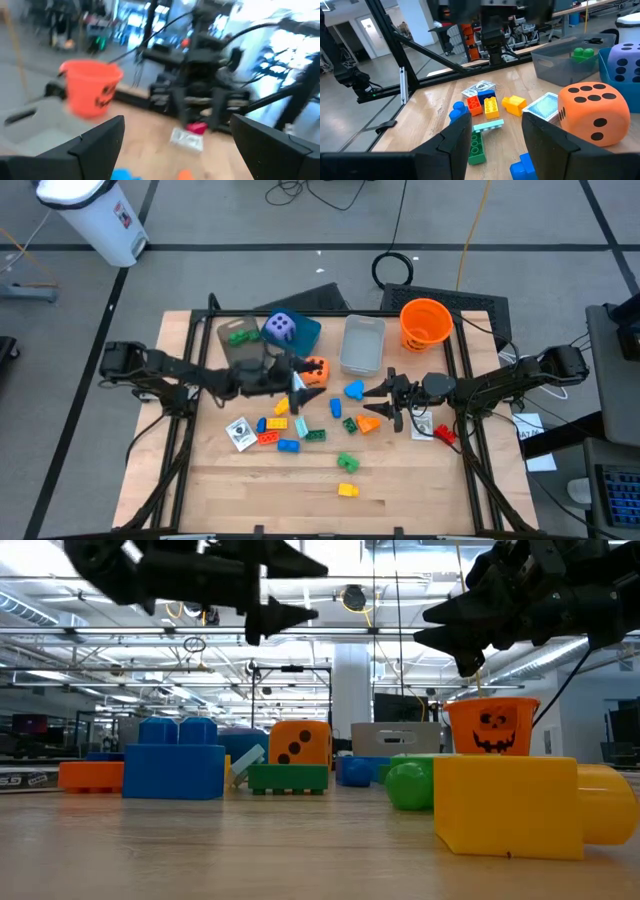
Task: Pick & Place Toys
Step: Put the purple dice into the blue bin
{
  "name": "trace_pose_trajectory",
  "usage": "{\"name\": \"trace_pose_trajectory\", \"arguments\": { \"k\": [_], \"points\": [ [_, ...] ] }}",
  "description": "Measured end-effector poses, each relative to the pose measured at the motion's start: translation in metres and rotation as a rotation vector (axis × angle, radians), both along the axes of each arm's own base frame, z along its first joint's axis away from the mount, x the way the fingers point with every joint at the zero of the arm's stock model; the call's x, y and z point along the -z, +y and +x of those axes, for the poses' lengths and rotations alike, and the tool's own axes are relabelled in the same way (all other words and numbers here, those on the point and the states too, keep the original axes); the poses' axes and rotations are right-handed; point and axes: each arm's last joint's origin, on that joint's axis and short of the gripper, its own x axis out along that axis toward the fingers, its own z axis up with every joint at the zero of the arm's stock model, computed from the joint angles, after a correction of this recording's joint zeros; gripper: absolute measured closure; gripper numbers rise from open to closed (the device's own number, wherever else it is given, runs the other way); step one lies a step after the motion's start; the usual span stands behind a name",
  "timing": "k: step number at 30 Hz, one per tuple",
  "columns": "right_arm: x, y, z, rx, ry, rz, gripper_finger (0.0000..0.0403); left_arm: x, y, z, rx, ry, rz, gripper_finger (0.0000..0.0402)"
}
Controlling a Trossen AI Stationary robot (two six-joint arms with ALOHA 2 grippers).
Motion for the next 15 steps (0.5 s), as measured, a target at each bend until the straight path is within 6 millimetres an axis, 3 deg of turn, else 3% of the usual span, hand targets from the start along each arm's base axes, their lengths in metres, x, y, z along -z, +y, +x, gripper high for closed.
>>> {"name": "trace_pose_trajectory", "arguments": {
  "k": [15],
  "points": [
    [0.000,0.000,0.000,0.000,0.000,0.000,0.0236,-0.013,-0.037,-0.012,0.128,-0.130,0.004,0.0036]
  ]
}}
